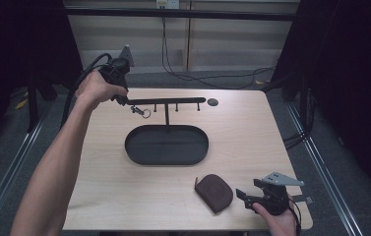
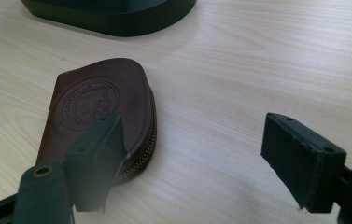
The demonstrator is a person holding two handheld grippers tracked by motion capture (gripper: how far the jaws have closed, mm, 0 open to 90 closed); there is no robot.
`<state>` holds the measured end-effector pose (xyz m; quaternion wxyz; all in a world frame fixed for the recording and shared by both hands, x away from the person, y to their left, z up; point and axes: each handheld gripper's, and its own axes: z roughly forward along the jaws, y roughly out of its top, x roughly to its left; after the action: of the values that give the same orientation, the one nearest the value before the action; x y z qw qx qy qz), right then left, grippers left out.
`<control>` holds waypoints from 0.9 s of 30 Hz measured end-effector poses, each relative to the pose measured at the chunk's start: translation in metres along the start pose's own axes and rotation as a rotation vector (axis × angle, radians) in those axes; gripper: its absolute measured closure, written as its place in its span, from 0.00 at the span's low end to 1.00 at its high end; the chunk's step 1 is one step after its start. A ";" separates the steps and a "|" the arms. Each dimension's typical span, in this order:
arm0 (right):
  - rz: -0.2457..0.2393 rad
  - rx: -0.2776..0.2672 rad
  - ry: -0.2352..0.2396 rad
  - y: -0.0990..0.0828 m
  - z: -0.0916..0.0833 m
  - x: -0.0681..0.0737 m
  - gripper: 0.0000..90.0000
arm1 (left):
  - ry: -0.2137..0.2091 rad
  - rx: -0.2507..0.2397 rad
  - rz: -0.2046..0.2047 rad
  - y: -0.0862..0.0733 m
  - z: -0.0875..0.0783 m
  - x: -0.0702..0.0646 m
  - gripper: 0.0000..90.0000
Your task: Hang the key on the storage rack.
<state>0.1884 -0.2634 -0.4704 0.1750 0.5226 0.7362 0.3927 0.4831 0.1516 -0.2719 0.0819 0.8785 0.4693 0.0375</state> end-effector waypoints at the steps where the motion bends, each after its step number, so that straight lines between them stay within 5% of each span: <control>1: 0.000 0.000 0.000 0.000 0.000 0.000 0.24 | 0.004 -0.004 0.001 -0.001 0.000 0.000 0.91; 27: 0.003 0.005 -0.008 0.000 0.001 0.000 0.24 | -0.074 -0.066 0.031 -0.067 -0.009 0.012 0.68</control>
<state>0.1889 -0.2627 -0.4706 0.1761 0.5259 0.7357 0.3888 0.4338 0.1985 -0.2754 0.1273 0.8832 0.4509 0.0218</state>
